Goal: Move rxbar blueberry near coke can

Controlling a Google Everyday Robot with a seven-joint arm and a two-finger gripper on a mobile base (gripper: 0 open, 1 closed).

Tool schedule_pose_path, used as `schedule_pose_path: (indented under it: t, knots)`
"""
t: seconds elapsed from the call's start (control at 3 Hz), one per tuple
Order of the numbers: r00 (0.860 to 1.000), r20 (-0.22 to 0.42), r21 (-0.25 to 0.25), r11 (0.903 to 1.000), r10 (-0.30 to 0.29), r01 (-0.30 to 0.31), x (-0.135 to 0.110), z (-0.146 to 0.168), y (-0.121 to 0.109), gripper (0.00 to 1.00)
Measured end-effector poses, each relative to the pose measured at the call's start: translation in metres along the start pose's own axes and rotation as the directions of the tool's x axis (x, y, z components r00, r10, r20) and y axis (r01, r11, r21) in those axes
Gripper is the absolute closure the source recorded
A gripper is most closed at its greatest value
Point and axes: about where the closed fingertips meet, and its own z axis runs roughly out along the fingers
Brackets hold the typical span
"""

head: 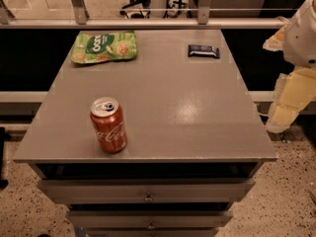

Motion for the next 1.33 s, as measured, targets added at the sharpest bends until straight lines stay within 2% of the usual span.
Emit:
schedule_pose_path:
  t: [0.33, 0.67, 1.0, 1.33]
  knots:
    - [1.0, 0.0, 0.0, 1.0, 0.0, 0.0, 0.0, 0.0, 0.0, 0.0]
    - [0.997, 0.075, -0.024, 0.9996, -0.016, 0.017, -0.019, 0.007, -0.008, 0.0]
    - [0.974, 0.228, -0.084, 0.9964, 0.01, 0.009, -0.059, 0.041, -0.027, 0.0]
    - [0.917, 0.386, -0.149, 0.9876, 0.105, -0.05, -0.094, 0.082, -0.058, 0.0]
